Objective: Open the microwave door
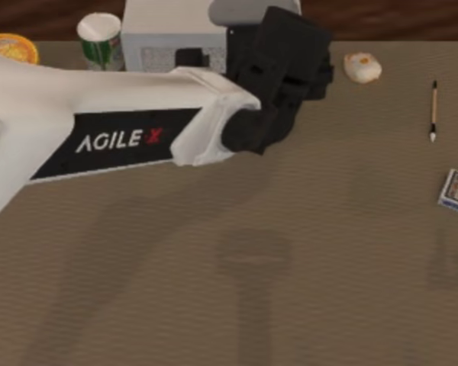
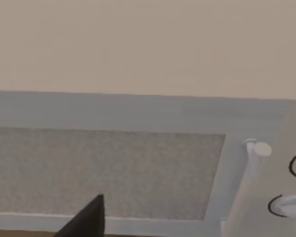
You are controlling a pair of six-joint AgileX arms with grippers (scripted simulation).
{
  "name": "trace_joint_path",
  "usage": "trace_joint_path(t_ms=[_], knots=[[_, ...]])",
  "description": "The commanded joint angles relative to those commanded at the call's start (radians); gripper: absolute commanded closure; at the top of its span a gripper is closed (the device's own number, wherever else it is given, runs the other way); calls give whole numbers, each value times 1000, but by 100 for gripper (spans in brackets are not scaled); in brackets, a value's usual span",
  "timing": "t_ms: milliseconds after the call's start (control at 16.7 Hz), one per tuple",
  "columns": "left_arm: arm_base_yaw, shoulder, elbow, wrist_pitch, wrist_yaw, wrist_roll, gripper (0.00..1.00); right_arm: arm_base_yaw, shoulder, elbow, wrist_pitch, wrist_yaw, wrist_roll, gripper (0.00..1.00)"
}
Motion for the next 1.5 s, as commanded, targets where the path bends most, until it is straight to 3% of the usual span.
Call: trace_joint_path(t_ms=[540,840,1500], knots=[[91,224,218,47,82,64,0,0,0,0,0,0,0,0],[100,242,235,51,90,70,0,0,0,0,0,0,0,0],[100,242,235,51,90,70,83,0,0,0,0,0,0,0]])
